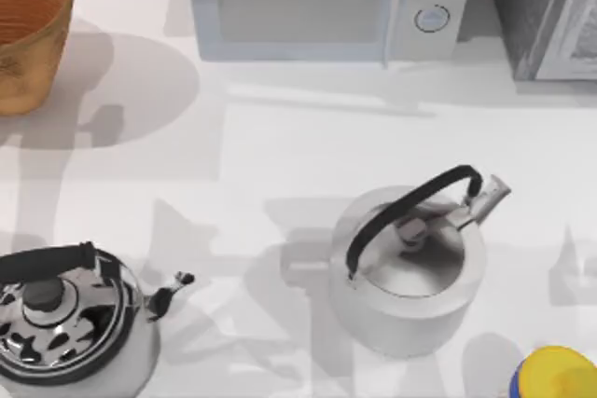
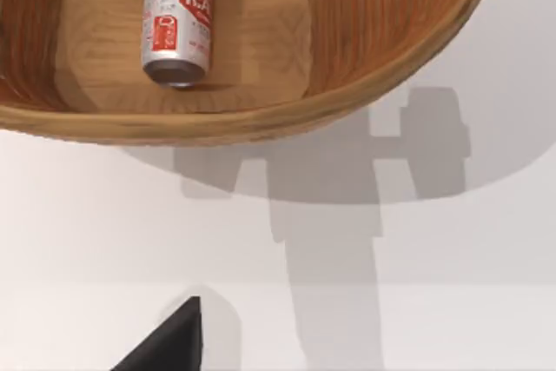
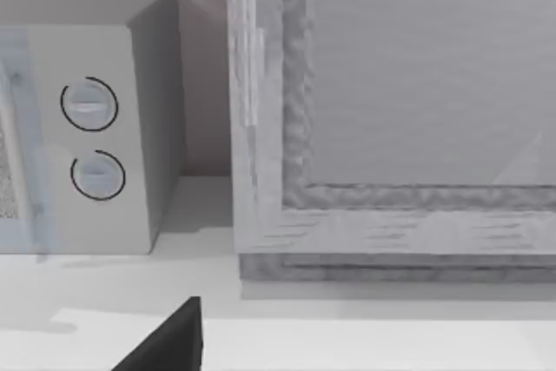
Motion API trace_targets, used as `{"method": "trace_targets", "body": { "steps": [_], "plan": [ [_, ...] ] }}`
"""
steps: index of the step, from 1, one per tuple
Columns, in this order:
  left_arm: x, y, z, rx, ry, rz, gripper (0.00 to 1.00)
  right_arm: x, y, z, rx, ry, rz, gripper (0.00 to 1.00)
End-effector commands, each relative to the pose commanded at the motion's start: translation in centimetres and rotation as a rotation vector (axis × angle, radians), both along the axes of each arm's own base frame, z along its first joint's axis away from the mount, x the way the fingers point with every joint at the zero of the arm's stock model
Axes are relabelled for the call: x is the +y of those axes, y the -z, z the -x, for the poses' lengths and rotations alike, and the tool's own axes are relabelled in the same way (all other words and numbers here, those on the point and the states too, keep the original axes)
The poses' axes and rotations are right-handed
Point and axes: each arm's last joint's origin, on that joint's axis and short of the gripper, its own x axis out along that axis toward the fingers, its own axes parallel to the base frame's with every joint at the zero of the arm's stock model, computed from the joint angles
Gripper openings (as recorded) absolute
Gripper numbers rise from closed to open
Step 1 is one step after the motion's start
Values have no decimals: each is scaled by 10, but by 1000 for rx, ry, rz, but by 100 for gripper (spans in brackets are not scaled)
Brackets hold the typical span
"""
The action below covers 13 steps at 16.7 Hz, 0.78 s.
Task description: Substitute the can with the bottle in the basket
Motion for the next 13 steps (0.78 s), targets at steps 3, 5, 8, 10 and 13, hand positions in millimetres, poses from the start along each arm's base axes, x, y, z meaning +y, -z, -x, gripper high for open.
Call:
{"method": "trace_targets", "body": {
  "steps": [3,5,8,10,13],
  "plan": [
    [15,24,-69,226,2,21,100,0,0,0,0,0,0,100],
    [27,47,-109,348,4,34,100,0,0,0,0,0,0,100],
    [44,82,-156,471,9,49,100,0,0,0,0,0,0,100],
    [54,102,-179,511,12,53,100,0,0,0,0,0,0,100],
    [67,121,-200,514,16,47,100,0,0,0,0,0,0,100]
  ]
}}
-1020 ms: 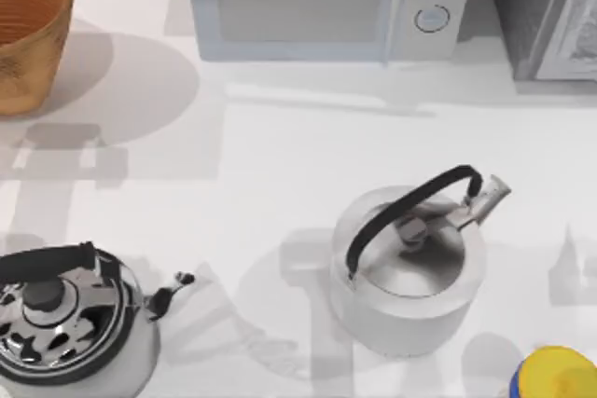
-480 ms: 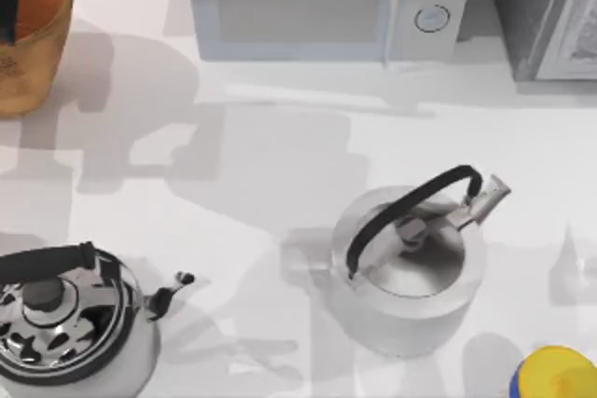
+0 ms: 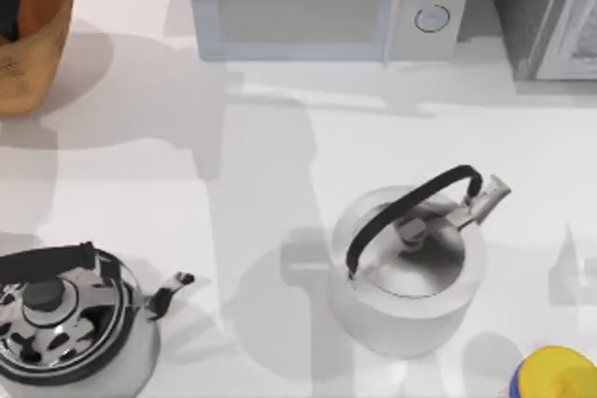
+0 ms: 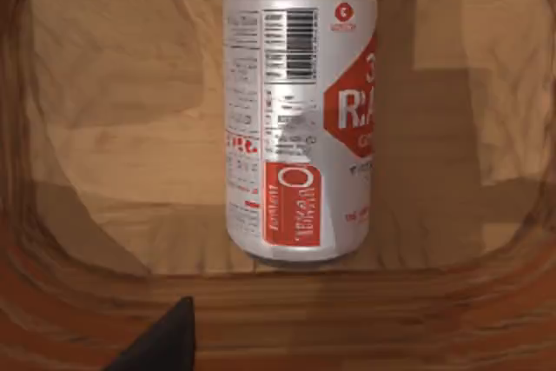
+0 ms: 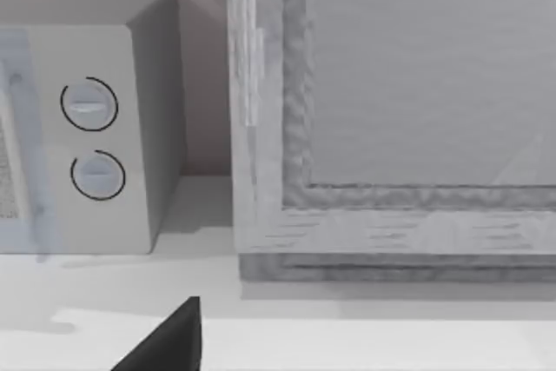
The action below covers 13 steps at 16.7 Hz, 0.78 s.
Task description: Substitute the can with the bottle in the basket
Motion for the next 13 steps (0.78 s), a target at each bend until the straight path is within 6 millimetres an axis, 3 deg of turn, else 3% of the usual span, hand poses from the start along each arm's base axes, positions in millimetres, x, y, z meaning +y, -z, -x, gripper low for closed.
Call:
{"method": "trace_targets", "body": {
  "steps": [6,13],
  "plan": [
    [13,11,-14,-55,11,-22,100,0,0,0,0,0,0,100],
    [11,10,-15,-61,16,-22,100,0,0,0,0,0,0,100]
  ]
}}
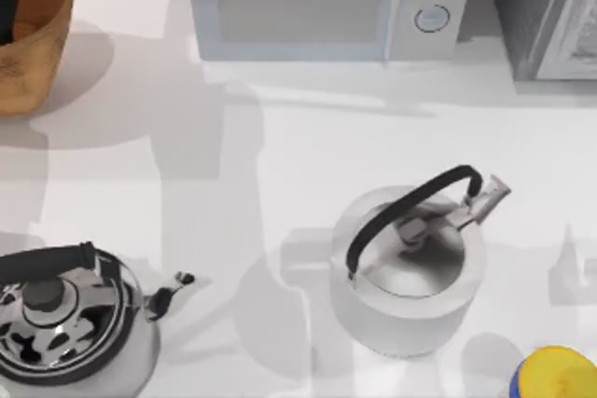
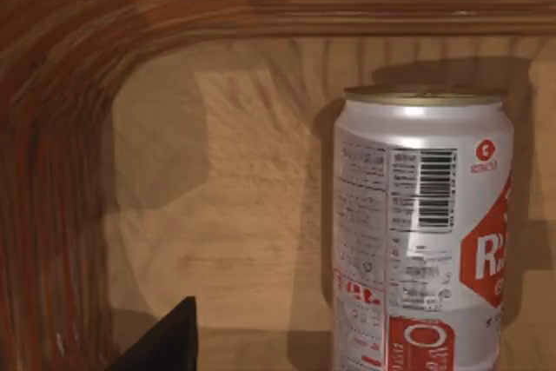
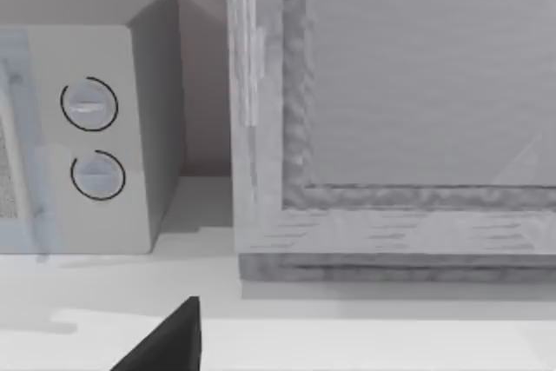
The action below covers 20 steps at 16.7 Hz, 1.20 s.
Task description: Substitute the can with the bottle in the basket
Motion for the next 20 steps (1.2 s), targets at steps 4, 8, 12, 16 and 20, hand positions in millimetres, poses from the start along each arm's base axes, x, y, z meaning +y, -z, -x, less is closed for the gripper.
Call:
{"method": "trace_targets", "body": {
  "steps": [4,8,12,16,20],
  "plan": [
    [1,19,-6,0,-5,-1,100,0,0,0,0,0,0,100],
    [0,51,-11,6,-5,0,100,0,0,0,0,0,0,100],
    [0,59,-12,2,-5,-1,100,0,0,0,0,0,0,100],
    [0,59,-12,2,-5,-1,85,0,0,0,0,0,0,100],
    [0,59,-12,2,-5,-1,55,0,0,0,0,0,0,100]
  ]
}}
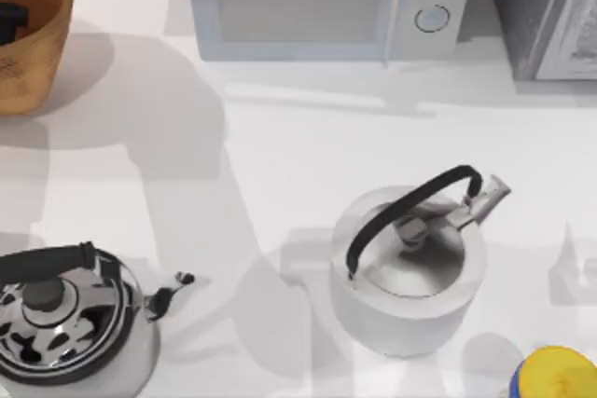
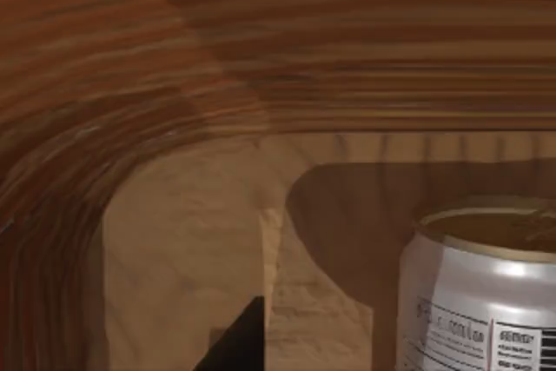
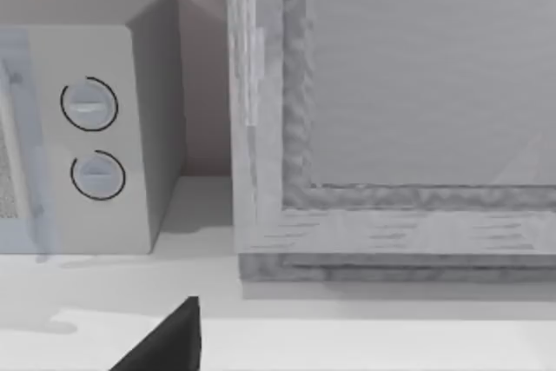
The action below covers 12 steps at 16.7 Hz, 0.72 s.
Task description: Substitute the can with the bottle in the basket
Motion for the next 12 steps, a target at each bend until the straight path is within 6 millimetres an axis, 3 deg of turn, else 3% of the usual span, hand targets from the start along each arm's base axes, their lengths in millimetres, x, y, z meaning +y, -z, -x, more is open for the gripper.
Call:
{"method": "trace_targets", "body": {
  "steps": [7,12],
  "plan": [
    [0,0,0,0,0,0,2,0,0,0,0,0,0,100],
    [0,0,0,0,0,0,0,0,0,0,0,0,0,100]
  ]
}}
